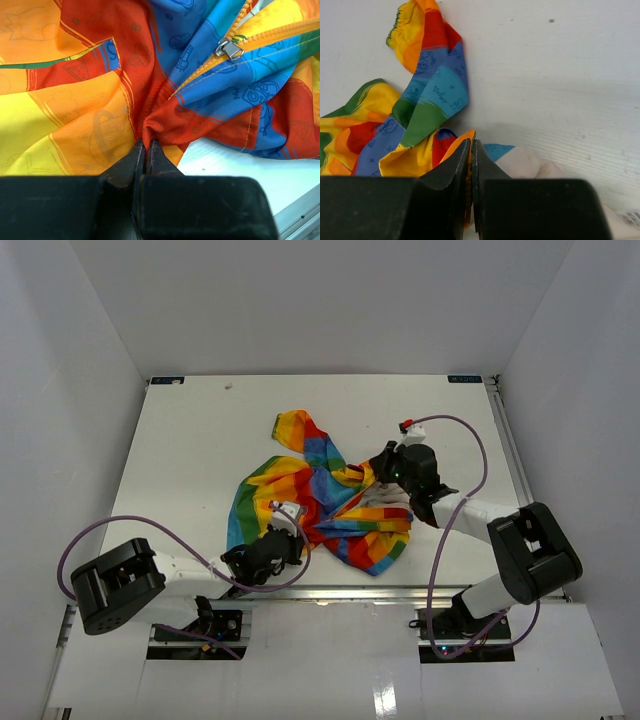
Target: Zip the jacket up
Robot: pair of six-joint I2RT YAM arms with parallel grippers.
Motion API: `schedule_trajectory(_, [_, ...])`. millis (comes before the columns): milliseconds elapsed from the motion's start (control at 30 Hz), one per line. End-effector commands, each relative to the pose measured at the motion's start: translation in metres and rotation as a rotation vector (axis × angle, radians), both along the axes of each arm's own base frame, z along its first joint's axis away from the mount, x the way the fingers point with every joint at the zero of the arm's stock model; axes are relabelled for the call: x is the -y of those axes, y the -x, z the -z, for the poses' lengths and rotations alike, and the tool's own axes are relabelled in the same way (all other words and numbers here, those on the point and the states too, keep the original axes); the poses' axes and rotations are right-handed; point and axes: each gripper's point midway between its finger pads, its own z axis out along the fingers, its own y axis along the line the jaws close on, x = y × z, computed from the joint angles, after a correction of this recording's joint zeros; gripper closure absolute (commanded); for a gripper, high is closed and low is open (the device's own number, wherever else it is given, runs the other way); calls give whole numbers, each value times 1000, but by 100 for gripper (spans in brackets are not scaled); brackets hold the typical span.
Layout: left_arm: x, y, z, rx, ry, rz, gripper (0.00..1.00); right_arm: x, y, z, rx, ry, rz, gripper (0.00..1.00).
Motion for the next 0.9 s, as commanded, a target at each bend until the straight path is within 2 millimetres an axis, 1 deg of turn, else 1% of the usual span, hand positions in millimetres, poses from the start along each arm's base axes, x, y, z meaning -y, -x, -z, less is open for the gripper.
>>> schedule_trajectory(0, [-13, 2, 2, -3, 9, -50, 100, 51, -5, -60, 209, -63, 248, 92])
schedule_trajectory(33, [-14, 1, 0, 0, 19, -57, 100, 57, 4, -53, 208, -84, 266, 92])
schedule_trajectory(67, [-15, 1, -1, 2, 19, -60, 100, 64, 10, -50, 209, -102, 296, 92])
schedule_trajectory(100, [-16, 1, -1, 3, 19, -64, 100, 70, 18, -55, 224, -136, 315, 92])
schedule_trajectory(133, [-16, 1, -4, 7, 29, -66, 100, 76, 28, -40, 201, -168, 338, 92])
schedule_trajectory(233, [-13, -1, -10, 15, 43, -67, 100, 80, 51, -20, 193, -234, 329, 92])
schedule_trajectory(300, [-9, -2, -12, 14, 51, -62, 100, 81, 59, -7, 167, -244, 326, 92])
schedule_trajectory(400, [-2, -2, -12, 10, 61, -44, 100, 77, 65, -3, 166, -243, 293, 92])
schedule_trajectory(467, [1, -1, -11, 6, 64, -29, 100, 70, 63, -5, 158, -204, 249, 81])
schedule_trajectory(500, [3, 0, -10, 5, 63, -22, 100, 66, 62, -8, 151, -180, 224, 73])
schedule_trajectory(533, [4, 1, -8, 3, 61, -16, 100, 62, 61, -11, 141, -150, 198, 63])
schedule_trajectory(567, [5, 2, -7, 2, 56, -11, 100, 60, 61, -15, 129, -121, 176, 55])
schedule_trajectory(600, [5, 2, -4, -2, 46, -10, 100, 60, 62, -17, 108, -92, 169, 53])
schedule_trajectory(633, [4, 2, -2, -3, 38, -12, 98, 61, 64, -21, 99, -72, 168, 52])
schedule_trajectory(700, [3, 3, 1, -2, 28, -13, 95, 64, 70, -29, 99, -45, 166, 52])
schedule_trajectory(767, [3, 3, 0, 4, 37, -12, 91, 69, 77, -44, 130, -44, 177, 53])
schedule_trajectory(833, [4, 3, -3, 12, 43, -8, 90, 66, 84, -51, 140, -41, 150, 54])
schedule_trajectory(867, [4, 3, -4, 17, 45, -8, 90, 58, 88, -50, 131, -36, 101, 54])
